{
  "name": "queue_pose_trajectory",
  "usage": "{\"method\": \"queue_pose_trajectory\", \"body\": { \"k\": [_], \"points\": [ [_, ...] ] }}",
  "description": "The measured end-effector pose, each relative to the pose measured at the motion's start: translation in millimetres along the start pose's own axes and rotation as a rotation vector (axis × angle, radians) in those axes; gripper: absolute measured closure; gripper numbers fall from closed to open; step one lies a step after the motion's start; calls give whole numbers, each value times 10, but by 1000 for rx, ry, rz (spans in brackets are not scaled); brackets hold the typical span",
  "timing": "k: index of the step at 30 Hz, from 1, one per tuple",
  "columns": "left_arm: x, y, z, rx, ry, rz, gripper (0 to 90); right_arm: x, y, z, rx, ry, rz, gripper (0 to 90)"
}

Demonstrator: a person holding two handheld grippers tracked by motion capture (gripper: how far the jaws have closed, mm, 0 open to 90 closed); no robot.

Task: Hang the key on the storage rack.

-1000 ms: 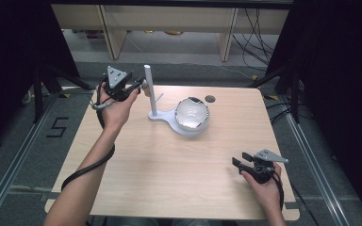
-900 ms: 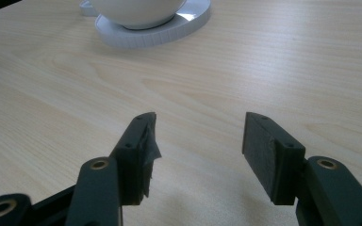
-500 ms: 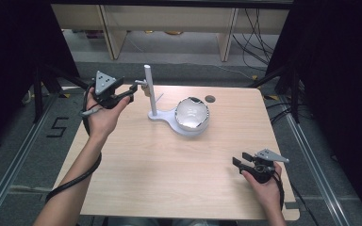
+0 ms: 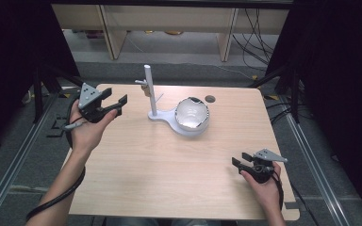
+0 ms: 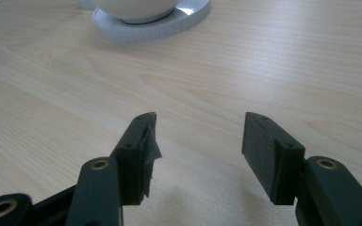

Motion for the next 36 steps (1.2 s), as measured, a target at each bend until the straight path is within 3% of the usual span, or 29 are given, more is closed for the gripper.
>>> {"method": "queue_pose_trajectory", "body": {
  "k": [7, 10, 11, 13, 14, 17, 18, 28, 32, 34, 35, 36],
  "points": [
    [-2, -292, -239, 14, 5, 16, 361, -24, 5, -10, -5, -15, -12, 458],
    [-1, -457, -326, 34, 5, 27, 360, -10, 3, -15, -4, -10, 0, 458],
    [9, -509, -352, 39, 7, 29, 360, 7, -8, -24, 4, -13, 24, 457],
    [33, -619, -403, 48, 16, 31, 360, -3, 3, -11, -9, -12, 8, 457],
    [40, -667, -424, 53, 18, 27, 360, 5, -9, -21, 4, -16, 25, 457],
    [57, -804, -472, 66, 26, 27, 358, -23, 6, -11, -6, -14, -12, 457],
    [62, -856, -485, 69, 30, 27, 358, -1, -14, -21, 8, -24, 24, 457],
    [76, -1353, -578, 108, 38, 7, 358, 17, -4, -16, -1, -9, 13, 457],
    [51, -1552, -594, 128, 32, 6, 359, -6, -3, -12, 1, -12, -15, 457],
    [37, -1642, -603, 131, 28, 10, 358, -6, -2, -13, 0, -11, -15, 457],
    [32, -1687, -609, 133, 26, 13, 358, 16, -17, -18, 10, -20, 19, 457],
    [25, -1737, -613, 137, 23, 12, 358, 25, -14, -22, 9, -11, 21, 457]
  ]
}}
Point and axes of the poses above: each handheld gripper's, and its own axes: z roughly forward along the jaws, y roughly out of its top, x roughly to its left, the point moved 10 cm from there along z, roughly forward along the jaws, and after that the axes turned 1 degree about z, right-handed, at the moved point
